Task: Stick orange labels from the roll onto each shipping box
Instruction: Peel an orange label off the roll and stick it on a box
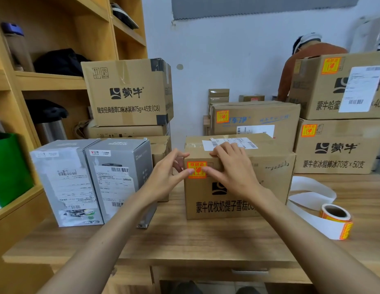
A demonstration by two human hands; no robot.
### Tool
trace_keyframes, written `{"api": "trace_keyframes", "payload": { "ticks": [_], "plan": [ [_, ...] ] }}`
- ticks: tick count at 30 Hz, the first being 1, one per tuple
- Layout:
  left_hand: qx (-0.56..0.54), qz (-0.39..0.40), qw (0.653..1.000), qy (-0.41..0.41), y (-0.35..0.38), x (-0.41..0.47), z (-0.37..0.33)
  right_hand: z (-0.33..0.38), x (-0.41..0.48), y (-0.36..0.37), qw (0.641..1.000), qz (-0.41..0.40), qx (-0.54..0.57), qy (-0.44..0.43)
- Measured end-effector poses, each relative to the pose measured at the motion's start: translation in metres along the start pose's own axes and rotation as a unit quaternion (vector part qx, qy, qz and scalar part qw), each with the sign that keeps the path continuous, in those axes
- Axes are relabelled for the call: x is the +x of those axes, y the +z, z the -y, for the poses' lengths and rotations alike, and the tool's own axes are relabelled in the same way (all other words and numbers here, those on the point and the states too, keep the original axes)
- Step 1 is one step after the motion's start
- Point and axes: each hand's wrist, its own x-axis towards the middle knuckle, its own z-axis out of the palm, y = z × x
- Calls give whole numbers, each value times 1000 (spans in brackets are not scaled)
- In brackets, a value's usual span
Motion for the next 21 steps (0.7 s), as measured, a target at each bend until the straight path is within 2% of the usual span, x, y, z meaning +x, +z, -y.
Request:
{"api": "trace_keyframes", "payload": {
  "ticks": [5,11,14,16,19,21],
  "plan": [
    [36,18,999,3,4,-5,3,1,-3,-2,999,22,-38,-15],
    [46,-8,999,19,10,-18,-9,1,-10,-18,999,34,32,4],
    [10,-15,999,48,14,-28,-27,2,-21,-35,996,27,79,38],
    [-41,-37,997,51,13,-27,-37,5,-28,-46,996,37,70,51],
    [-33,-123,992,7,9,-9,-38,15,-31,-57,996,49,37,64],
    [1,-138,989,-55,5,8,-31,23,-31,-60,997,44,3,67]
  ]
}}
